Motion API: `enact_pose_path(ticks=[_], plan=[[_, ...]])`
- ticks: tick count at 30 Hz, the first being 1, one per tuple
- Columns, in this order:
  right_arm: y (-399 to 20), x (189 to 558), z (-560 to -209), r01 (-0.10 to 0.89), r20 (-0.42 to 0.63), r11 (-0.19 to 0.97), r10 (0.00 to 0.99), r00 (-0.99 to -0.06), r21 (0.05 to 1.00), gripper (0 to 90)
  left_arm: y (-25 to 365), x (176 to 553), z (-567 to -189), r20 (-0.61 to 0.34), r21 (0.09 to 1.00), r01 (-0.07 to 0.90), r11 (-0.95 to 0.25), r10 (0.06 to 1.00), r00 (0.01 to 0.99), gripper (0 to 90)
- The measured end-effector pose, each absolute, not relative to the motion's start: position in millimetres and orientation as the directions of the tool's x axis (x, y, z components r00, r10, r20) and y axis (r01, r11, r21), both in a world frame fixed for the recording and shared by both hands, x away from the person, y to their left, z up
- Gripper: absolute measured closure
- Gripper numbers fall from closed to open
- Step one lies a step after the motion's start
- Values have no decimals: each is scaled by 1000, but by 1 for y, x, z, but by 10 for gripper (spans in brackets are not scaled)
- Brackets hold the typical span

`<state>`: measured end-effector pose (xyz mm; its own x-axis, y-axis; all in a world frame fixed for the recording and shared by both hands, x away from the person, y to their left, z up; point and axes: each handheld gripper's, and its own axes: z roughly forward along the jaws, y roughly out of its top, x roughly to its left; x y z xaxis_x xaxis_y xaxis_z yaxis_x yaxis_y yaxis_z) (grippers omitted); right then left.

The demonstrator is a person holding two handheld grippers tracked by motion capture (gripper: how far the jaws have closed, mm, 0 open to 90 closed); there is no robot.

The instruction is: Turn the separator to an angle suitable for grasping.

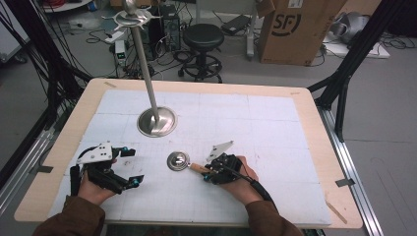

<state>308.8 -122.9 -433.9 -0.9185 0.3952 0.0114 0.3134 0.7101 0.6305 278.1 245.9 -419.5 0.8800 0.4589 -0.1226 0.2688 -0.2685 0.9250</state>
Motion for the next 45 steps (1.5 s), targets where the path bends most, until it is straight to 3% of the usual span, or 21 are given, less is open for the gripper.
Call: enact_pose_path(ticks=[6, 12, 22, 34, 42, 45], plan=[[-106, 299, -434, 216, 19, 742, 265, -964, 634, 663, 246, 278, -419, -121, 924, 268, -271, 457, 881, 16], [-105, 299, -434, 206, 24, 742, 249, -968, 638, 661, 246, 278, -419, -121, 924, 268, -272, 458, 881, 17], [-113, 301, -431, 245, 24, 717, 304, -952, 653, 544, 245, 278, -420, -122, 923, 270, -274, 457, 881, 17], [-151, 299, -410, 288, 61, 592, 373, -926, 752, 402, 246, 277, -419, -121, 924, 270, -273, 459, 880, 16], [-189, 302, -401, 302, 73, 513, 418, -905, 803, 410, 247, 278, -419, -125, 926, 270, -263, 461, 879, 16], [-200, 302, -400, 310, 78, 493, 436, -896, 813, 361, 246, 278, -418, -126, 927, 269, -261, 459, 879, 16]])
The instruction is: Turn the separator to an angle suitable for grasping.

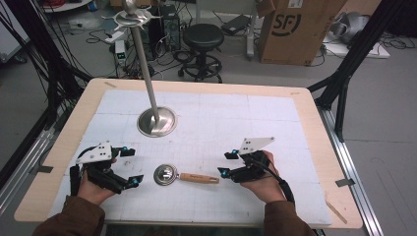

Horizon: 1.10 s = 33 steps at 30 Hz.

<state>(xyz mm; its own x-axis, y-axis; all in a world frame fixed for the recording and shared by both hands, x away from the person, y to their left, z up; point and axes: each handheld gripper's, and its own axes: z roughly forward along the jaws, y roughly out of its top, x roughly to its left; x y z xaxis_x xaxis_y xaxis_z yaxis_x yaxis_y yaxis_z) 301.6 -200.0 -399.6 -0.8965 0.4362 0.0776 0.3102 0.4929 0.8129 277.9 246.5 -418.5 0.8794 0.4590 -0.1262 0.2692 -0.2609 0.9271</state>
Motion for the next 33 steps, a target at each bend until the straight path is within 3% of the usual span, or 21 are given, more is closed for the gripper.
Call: enact_pose_path(ticks=[2, 11, 33], plan=[[-207, 300, -399, 314, 71, 484, 456, -887, 817, 304, 247, 278, -418, -128, 929, 269, -254, 463, 877, 16], [-237, 291, -403, 334, 76, 446, 503, -861, 830, 224, 249, 277, -415, -124, 933, 262, -246, 465, 877, 17], [-262, 289, -406, 355, 99, 331, 595, -797, 874, 107, 247, 276, -415, -120, 932, 256, -256, 450, 885, 16]])
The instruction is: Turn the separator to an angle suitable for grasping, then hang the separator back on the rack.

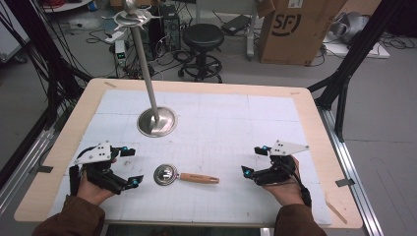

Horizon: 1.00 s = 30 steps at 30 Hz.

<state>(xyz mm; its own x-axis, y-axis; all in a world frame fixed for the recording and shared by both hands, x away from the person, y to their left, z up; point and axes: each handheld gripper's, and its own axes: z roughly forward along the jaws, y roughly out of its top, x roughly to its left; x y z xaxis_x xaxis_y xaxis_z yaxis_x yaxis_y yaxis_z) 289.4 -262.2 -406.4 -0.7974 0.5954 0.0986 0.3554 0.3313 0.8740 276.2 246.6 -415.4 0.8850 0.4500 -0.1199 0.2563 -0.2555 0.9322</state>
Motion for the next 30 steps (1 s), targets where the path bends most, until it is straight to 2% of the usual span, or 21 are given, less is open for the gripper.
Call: enact_pose_path(ticks=[25, 30], plan=[[-266, 291, -408, 356, 88, 323, 620, -780, 877, 100, 236, 281, -412, -98, 928, 242, -285, 439, 893, 16], [-267, 290, -407, 352, 82, 329, 618, -782, 876, 101, 222, 285, -402, -106, 919, 241, -313, 393, 913, 16]])
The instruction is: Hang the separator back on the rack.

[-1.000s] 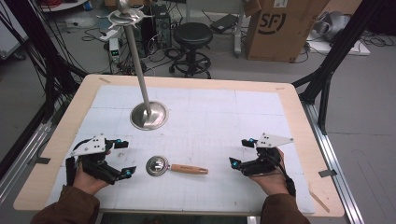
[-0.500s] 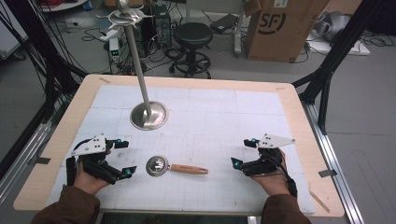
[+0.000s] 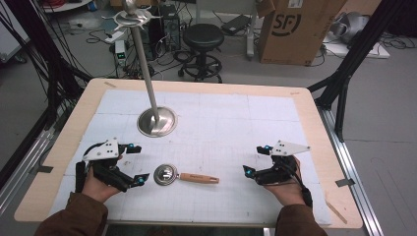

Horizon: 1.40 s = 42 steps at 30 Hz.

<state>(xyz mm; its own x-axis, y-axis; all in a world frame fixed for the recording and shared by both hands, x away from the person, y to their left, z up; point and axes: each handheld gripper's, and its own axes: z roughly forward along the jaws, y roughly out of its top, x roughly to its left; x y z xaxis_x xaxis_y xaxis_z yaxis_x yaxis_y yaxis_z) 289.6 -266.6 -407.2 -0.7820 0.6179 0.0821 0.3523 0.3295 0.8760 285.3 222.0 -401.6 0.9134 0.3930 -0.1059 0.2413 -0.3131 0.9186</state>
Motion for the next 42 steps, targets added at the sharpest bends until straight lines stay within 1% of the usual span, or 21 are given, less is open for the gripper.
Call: enact_pose_path(ticks=[4, 9, 13, 16, 22, 26, 27, 28, 30, 33, 38, 42], plan=[[-268, 290, -407, 353, 84, 326, 620, -780, 877, 101, 208, 288, -392, -84, 913, 215, -347, 356, 931, 17], [-265, 292, -411, 364, 86, 345, 613, -786, 865, 101, 191, 296, -391, -65, 887, 215, -410, 349, 935, 17], [-265, 292, -410, 363, 84, 346, 613, -786, 865, 101, 174, 301, -394, -42, 844, 205, -496, 319, 947, 17], [-265, 291, -410, 365, 86, 346, 613, -785, 864, 101, 165, 303, -395, -36, 821, 201, -534, 302, 952, 35], [-264, 292, -411, 370, 86, 351, 615, -783, 860, 101, 150, 310, -395, -29, 787, 196, -585, 282, 959, 35], [-265, 292, -411, 371, 86, 350, 617, -783, 860, 101, 139, 315, -399, -5, 735, 189, -651, 274, 962, 36], [-265, 292, -411, 366, 81, 352, 617, -783, 861, 101, 137, 316, -399, -3, 729, 186, -659, 269, 963, 48], [-265, 292, -411, 371, 87, 352, 615, -783, 859, 101, 135, 317, -399, -8, 728, 182, -661, 257, 966, 87], [-265, 293, -412, 372, 87, 352, 616, -783, 859, 101, 131, 318, -400, -7, 712, 175, -680, 242, 970, 122], [-265, 293, -412, 371, 85, 355, 614, -785, 858, 101, 123, 319, -403, 3, 696, 173, -697, 244, 970, 121], [-265, 293, -412, 371, 86, 352, 615, -784, 859, 101, 114, 320, -412, 23, 639, 165, -751, 233, 972, 125], [-265, 293, -412, 368, 81, 357, 615, -785, 858, 102, 108, 321, -420, 25, 616, 161, -771, 224, 974, 154]])
